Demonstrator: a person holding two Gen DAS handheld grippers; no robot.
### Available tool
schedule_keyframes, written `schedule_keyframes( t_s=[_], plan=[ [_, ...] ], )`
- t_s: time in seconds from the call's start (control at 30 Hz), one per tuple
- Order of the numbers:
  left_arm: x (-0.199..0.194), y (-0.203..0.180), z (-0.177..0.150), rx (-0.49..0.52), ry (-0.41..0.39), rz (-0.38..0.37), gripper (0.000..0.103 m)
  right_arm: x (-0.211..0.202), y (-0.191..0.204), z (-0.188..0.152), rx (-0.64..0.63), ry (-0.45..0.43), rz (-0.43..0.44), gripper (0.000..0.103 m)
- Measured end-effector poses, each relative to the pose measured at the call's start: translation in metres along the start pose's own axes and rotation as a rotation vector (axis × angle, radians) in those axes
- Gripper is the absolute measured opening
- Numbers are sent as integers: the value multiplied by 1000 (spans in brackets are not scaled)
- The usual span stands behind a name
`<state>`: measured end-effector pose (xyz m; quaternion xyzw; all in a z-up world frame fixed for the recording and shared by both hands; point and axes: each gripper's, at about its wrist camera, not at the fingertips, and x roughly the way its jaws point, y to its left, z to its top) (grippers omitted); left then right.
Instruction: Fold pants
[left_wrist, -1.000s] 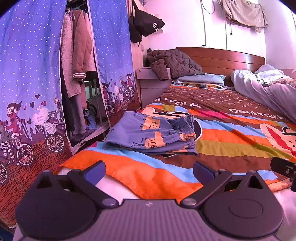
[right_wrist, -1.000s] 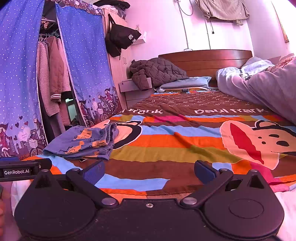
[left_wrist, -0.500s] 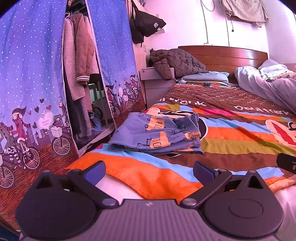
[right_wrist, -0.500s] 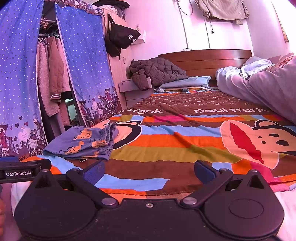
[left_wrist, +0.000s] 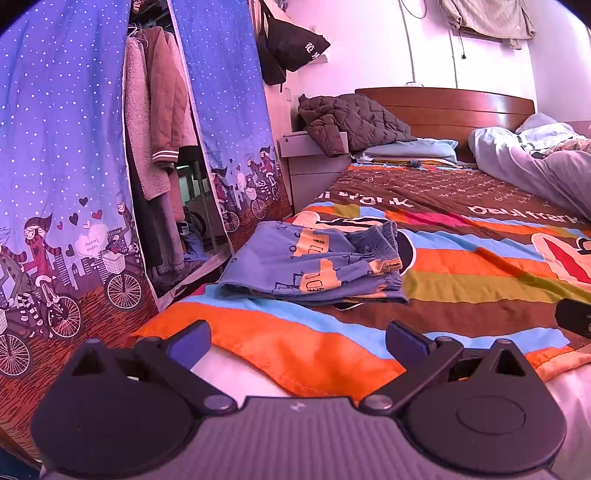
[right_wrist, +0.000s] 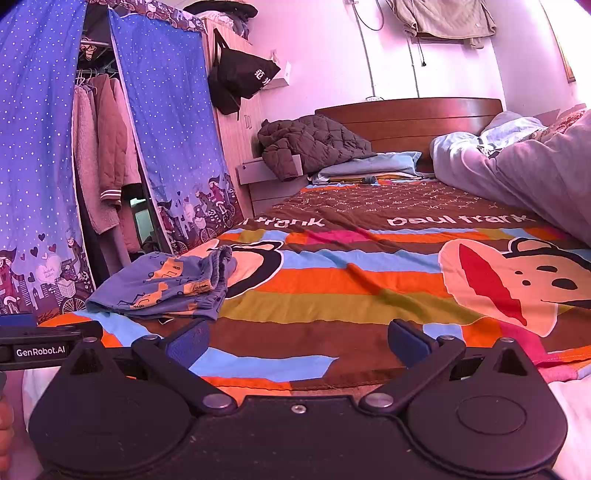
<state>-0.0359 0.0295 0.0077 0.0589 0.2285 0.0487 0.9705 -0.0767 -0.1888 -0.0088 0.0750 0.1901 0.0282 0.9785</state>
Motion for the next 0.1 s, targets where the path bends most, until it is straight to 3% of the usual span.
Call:
schedule_keyframes(
  t_s=[0.1],
  plan=[
    [0, 2, 0, 0, -2, 4, 103, 0, 0, 0, -1, -1, 0, 102]
  ],
)
